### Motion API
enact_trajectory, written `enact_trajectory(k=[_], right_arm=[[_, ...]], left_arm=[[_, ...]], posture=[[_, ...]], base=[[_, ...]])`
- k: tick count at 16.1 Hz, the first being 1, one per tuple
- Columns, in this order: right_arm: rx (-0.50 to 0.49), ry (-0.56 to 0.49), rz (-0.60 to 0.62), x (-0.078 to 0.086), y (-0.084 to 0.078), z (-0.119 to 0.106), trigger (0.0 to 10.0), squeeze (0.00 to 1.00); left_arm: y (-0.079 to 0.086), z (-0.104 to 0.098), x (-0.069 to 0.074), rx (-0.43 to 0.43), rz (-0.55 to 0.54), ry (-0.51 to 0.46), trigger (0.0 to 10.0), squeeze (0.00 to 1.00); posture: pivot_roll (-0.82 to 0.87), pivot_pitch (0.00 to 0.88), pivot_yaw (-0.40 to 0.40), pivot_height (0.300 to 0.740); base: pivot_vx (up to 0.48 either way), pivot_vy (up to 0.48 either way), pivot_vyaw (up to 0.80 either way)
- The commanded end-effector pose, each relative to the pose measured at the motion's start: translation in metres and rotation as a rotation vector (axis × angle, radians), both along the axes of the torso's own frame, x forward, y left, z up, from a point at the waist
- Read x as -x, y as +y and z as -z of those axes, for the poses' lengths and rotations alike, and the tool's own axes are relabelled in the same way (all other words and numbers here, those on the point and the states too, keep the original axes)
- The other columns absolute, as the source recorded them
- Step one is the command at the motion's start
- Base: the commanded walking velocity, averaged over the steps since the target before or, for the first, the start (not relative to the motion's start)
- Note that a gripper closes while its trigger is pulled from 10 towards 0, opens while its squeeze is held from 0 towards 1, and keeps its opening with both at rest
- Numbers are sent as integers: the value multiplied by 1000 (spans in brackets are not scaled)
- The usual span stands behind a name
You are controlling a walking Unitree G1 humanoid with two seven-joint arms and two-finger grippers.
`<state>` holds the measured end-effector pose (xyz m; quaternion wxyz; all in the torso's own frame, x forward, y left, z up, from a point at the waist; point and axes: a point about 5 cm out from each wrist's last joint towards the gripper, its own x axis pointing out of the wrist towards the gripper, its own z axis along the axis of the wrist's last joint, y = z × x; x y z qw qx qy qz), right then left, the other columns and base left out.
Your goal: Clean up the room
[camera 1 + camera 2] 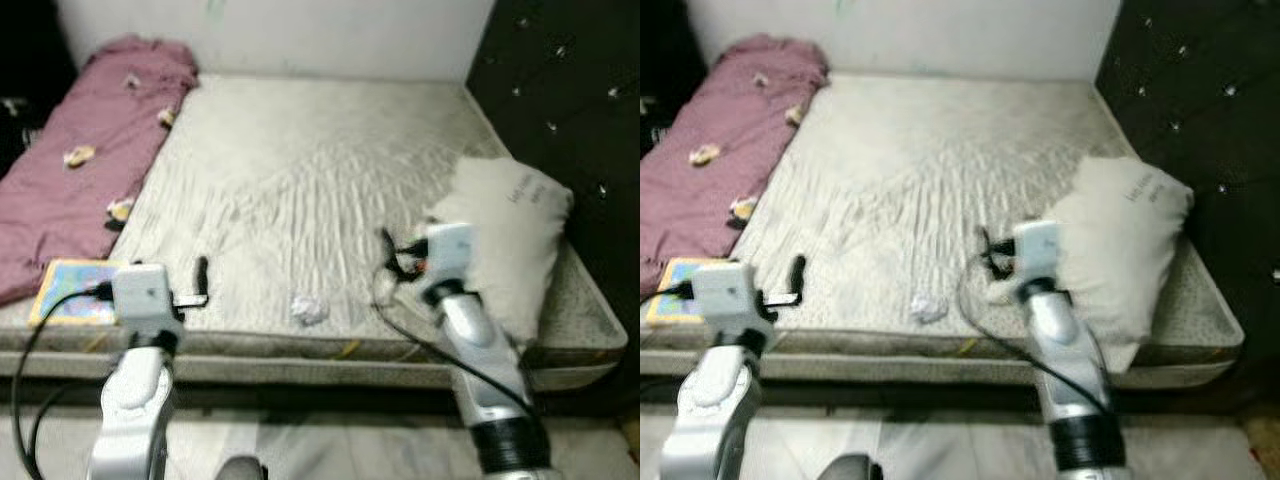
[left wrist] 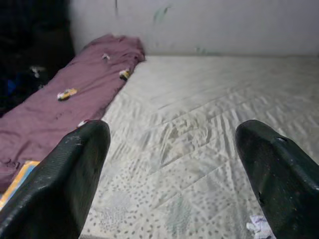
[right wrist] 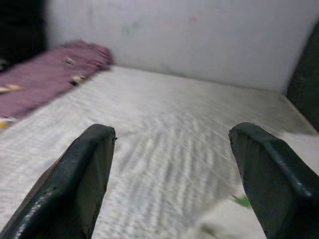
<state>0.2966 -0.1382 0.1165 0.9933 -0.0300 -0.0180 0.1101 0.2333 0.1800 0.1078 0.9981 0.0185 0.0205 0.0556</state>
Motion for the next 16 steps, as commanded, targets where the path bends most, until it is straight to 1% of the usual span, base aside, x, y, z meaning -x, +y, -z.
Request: enact_trajectory(k=[1,3,4,5,7,9,10,11,12,13,16], right_arm=[[-1,-8,34,1,-13,-1,10000,0],[-13,8,49,3,-17,1,10000,0],[70,54,96,3,-22,9,10000,0],[72,62,93,2,-21,11,10000,0],[54,33,45,3,-13,7,10000,0],[65,30,66,1,-14,9,10000,0],[50,33,42,1,-11,8,10000,0],[89,21,35,1,-10,8,10000,0],[105,4,-23,1,-1,5,10000,0],[125,-11,-26,1,1,3,10000,0],[92,7,18,-1,-2,2,10000,0]], left_arm=[[-6,-2,0,4,21,-8,10000,0],[-6,0,0,7,19,-4,10000,0],[-6,0,0,11,18,-7,10000,0],[-6,0,0,13,20,-7,10000,0],[-6,-1,-1,13,39,-12,10000,0],[-8,-2,-2,23,56,-21,10000,0],[-9,-3,-2,28,63,-24,10000,0],[-9,-3,-2,28,63,-25,10000,0],[-8,-3,-2,27,63,-24,10000,0],[-8,-3,-3,26,64,-26,10000,0],[-7,-4,-4,24,57,-29,10000,0]], posture=[[70,0,-41,740],[71,0,-41,740],[71,0,-40,740],[70,0,-40,740],[68,0,-39,740],[71,0,-40,740],[72,0,-40,740],[71,0,-40,740],[71,0,-42,740],[69,0,-41,740],[72,0,-41,740]], base=[[0,0,0],[0,0,0],[0,0,0],[0,0,0],[0,0,0],[0,0,0],[251,0,0],[255,0,0],[255,0,0],[259,0,0],[256,0,0]])
